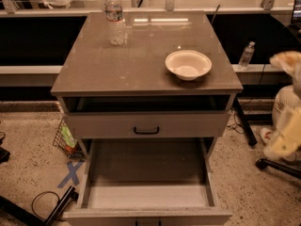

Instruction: Close middle drawer

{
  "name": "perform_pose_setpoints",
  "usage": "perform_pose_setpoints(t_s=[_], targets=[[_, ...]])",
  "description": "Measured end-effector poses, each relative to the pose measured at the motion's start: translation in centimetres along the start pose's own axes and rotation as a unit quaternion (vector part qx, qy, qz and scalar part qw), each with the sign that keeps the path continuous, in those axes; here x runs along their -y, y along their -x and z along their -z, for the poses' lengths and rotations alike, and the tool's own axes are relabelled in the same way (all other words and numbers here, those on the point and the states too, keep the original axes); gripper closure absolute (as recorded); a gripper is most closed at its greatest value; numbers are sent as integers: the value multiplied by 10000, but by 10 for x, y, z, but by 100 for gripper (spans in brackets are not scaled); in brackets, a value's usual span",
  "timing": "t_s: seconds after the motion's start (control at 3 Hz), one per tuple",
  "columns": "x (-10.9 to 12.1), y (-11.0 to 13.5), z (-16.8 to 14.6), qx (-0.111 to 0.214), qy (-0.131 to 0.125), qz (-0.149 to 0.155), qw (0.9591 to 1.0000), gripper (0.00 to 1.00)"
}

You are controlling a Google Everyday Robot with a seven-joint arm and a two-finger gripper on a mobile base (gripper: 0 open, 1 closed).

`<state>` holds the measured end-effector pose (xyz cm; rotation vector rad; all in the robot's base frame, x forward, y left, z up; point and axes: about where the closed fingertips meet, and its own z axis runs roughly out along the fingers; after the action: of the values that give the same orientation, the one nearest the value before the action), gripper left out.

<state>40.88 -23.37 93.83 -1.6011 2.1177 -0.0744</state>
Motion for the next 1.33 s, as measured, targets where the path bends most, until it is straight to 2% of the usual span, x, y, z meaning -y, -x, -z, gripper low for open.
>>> perform_pose_setpoints(t_s=[0.33,0.67,1.0,1.33], targets=[[-35,-66,-59,641,-137,-392,9971,0],[-39,-102,-97,886,-302,-379,9949,0],[-39,-103,-101,873,-316,-229,9954,0],[-43,-100,-105,790,-259,-213,9963,0]])
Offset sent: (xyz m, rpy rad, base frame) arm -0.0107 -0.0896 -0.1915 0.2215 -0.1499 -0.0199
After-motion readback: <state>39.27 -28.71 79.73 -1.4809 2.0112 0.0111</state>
